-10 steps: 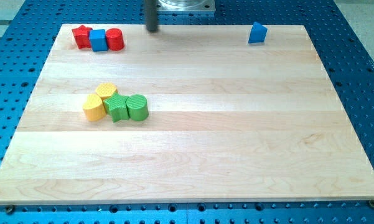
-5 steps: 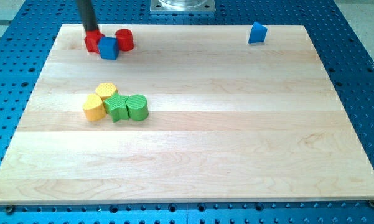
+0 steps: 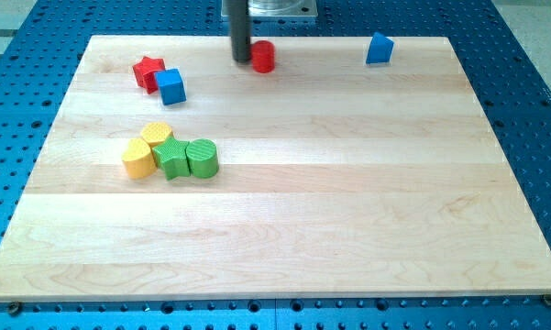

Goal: Push the red circle into the blue triangle

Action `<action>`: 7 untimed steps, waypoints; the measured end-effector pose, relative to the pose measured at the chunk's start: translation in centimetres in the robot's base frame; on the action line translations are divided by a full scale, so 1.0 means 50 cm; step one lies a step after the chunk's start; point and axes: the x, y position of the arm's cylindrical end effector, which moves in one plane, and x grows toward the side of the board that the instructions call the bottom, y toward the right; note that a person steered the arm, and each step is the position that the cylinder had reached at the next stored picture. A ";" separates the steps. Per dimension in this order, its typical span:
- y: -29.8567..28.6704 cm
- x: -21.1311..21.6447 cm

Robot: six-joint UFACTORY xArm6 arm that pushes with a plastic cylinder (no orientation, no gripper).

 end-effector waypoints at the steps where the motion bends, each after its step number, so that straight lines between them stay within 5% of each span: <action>1: 0.080 0.000; 4: 0.099 0.055; 6: 0.305 0.038; 7: 0.286 0.060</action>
